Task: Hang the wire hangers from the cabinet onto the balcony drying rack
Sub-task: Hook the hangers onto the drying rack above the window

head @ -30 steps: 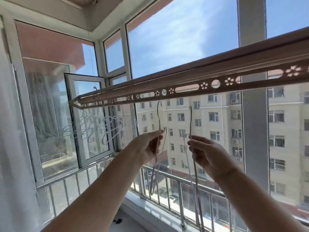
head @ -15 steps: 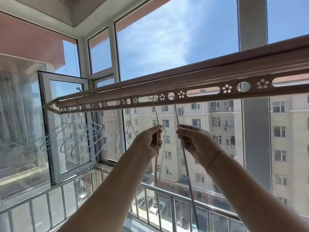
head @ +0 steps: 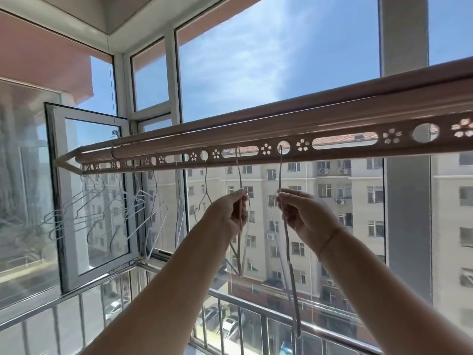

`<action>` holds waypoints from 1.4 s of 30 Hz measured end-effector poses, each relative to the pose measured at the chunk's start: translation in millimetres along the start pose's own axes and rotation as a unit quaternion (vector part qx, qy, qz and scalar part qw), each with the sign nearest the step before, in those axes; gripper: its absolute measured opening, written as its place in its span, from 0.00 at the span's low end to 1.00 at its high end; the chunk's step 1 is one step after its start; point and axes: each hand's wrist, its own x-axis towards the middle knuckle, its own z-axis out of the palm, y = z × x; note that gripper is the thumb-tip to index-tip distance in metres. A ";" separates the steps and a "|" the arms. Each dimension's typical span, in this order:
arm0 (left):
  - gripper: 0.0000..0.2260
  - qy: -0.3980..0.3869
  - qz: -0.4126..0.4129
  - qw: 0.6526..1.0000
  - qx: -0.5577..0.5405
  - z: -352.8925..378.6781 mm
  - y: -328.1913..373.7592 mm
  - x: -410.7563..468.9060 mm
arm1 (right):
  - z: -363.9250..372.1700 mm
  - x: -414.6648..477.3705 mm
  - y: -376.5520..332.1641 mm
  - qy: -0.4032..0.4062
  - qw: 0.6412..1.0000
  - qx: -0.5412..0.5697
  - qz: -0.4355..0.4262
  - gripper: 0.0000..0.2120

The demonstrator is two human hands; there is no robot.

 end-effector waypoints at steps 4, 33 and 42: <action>0.03 -0.012 -0.016 1.000 0.007 -1.1 5.0 11.9 | 1.2 4.5 5.5 0.030 1.000 0.002 -0.004 0.08; 0.13 -0.137 -0.020 0.965 0.222 -143.8 -68.1 -38.3 | -50.1 -120.6 88.5 0.222 0.956 -0.186 -0.052 0.09; 0.20 -0.401 -0.041 0.820 0.407 -130.8 -186.9 -79.1 | -118.1 -231.6 103.0 0.240 0.867 -0.437 -0.031 0.25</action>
